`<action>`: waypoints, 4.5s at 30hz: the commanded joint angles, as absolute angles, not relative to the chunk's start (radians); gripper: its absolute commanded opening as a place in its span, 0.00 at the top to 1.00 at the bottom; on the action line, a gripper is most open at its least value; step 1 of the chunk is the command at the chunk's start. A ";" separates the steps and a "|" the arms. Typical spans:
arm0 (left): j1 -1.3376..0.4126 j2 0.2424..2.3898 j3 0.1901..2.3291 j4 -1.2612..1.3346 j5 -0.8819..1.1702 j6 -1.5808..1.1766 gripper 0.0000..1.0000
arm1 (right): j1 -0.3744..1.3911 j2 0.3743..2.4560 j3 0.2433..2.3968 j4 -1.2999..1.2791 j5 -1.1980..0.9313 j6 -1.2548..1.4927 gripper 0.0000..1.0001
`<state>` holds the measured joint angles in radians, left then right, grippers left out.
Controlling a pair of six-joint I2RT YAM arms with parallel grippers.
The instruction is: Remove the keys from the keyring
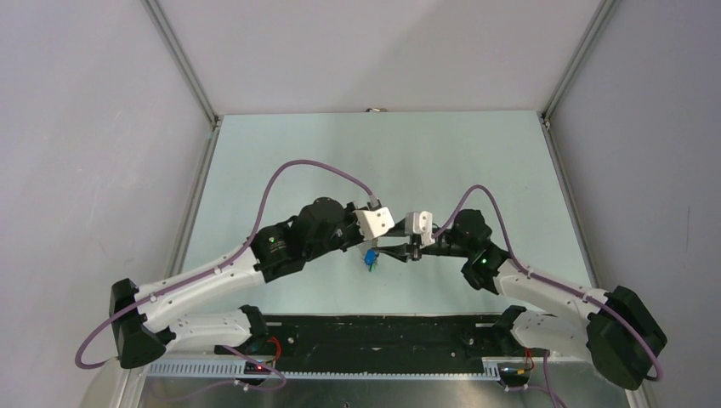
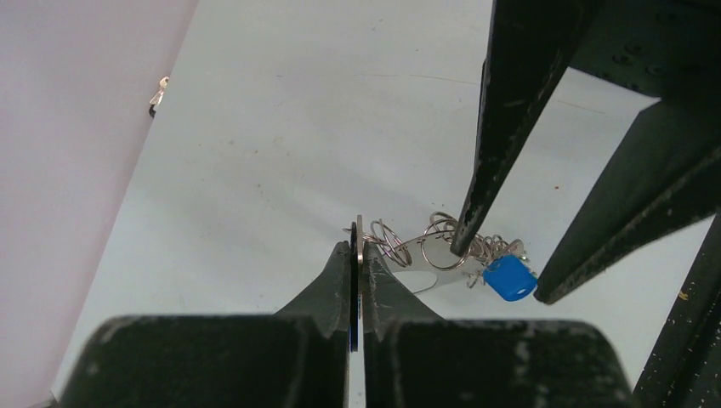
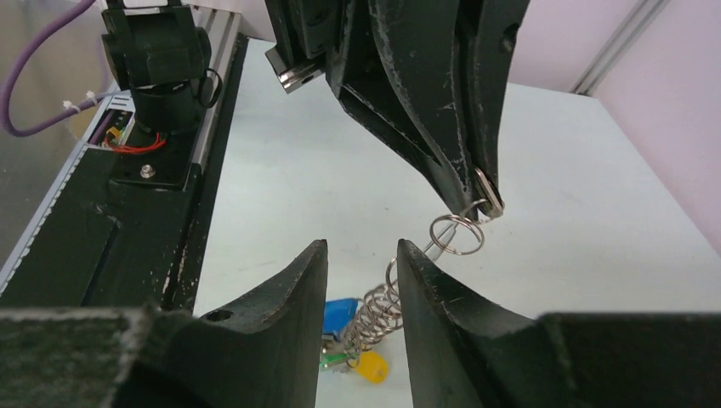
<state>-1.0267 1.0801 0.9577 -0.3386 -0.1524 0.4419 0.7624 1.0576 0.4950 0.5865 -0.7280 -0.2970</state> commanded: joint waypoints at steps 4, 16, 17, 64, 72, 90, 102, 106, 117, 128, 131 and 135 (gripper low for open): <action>-1.017 1.068 1.019 -0.284 -0.164 0.413 1.00 | 0.796 1.114 0.495 0.750 -0.643 -0.239 0.59; -1.010 1.066 1.020 -0.285 -0.149 0.405 1.00 | 0.850 1.170 0.493 0.808 -0.389 -0.213 0.58; -1.010 1.065 1.020 -0.286 -0.147 0.404 1.00 | 0.851 1.174 0.493 0.810 -0.378 -0.214 0.58; -0.924 1.104 1.065 -0.342 -0.065 0.308 1.00 | 0.878 1.053 0.374 0.870 -0.390 -0.360 1.00; -0.923 1.070 1.060 -0.339 -0.010 0.346 1.00 | 0.796 1.085 0.387 0.907 -0.432 -0.176 1.00; -0.926 1.057 1.027 -0.339 0.141 0.453 1.00 | 0.739 1.271 0.727 0.395 -0.550 0.161 1.00; -0.925 1.025 1.018 -0.331 0.077 0.467 1.00 | 0.695 1.228 0.739 0.345 -0.653 0.227 0.50; -0.925 1.013 1.013 -0.329 0.096 0.472 1.00 | 0.688 1.154 0.678 0.382 -0.672 0.126 0.49; -0.925 0.959 0.967 -0.324 0.227 0.568 1.00 | 0.675 0.987 0.620 0.383 -0.742 -0.115 0.54; -0.926 0.912 0.916 -0.327 0.337 0.712 1.00 | 0.656 0.976 0.642 0.412 -0.866 -0.246 0.58; -0.925 0.903 0.911 -0.326 0.359 0.735 1.00 | 0.656 1.014 0.672 0.376 -0.904 -0.274 0.61; -0.925 0.898 0.905 -0.326 0.378 0.753 1.00 | 0.659 1.063 0.715 0.348 -0.962 -0.286 0.62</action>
<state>-0.9211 0.9287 0.9073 -0.3824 0.3260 0.7006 0.6586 1.0248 0.6426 0.3573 -0.8780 -0.2424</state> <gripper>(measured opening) 0.023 0.386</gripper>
